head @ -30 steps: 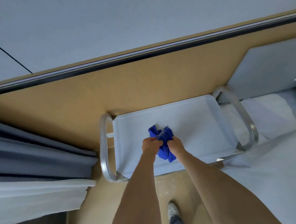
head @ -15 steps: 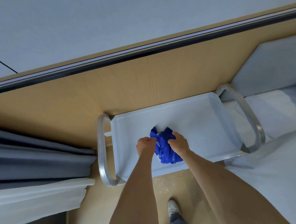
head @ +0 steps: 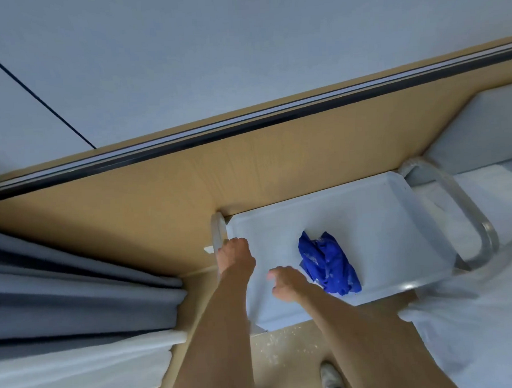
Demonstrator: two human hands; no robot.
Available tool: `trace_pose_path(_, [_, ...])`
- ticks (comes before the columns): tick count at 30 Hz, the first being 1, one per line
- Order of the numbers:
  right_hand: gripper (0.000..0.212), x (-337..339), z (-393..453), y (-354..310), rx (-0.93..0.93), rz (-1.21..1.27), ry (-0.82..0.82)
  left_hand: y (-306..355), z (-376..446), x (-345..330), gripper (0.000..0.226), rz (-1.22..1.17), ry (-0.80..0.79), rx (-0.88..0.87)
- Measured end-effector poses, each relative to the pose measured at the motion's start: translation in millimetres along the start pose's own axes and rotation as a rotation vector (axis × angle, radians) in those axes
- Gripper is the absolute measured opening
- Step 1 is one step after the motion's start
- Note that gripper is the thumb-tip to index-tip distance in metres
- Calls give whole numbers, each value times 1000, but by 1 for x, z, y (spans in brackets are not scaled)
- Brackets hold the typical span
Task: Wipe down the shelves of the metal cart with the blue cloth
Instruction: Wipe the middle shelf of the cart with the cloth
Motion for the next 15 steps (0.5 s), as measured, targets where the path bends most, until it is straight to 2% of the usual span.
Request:
trace_pose_path(3, [65, -55, 5, -42, -38, 212, -214, -26, 35, -1, 24, 285, 27, -217])
trace_pose_path(4, [68, -70, 10, -56, -71, 301, -217, -33, 43, -4, 25, 326, 11, -255])
trace_pose_path(6, [58, -97, 17, -82, -151, 410, -86, -51, 48, -16, 27, 396, -70, -322])
trace_pose_path(9, [36, -112, 21, -102, -259, 340, 180, -70, 41, -35, 32, 440, -111, -394])
trace_pose_path(15, [5, -119, 12, -113, -348, 346, 207, -82, 13, -33, 33, 568, -95, -384])
Point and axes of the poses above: each hand's wrist, its own z-axis towards the middle knuckle, its own x-axis out of the back of the hand, y = z × x, the point moved 4 cm from there along z, towards the middle knuckle, and after that the axes turned 2 degrees about z, right-handed, at the moved point
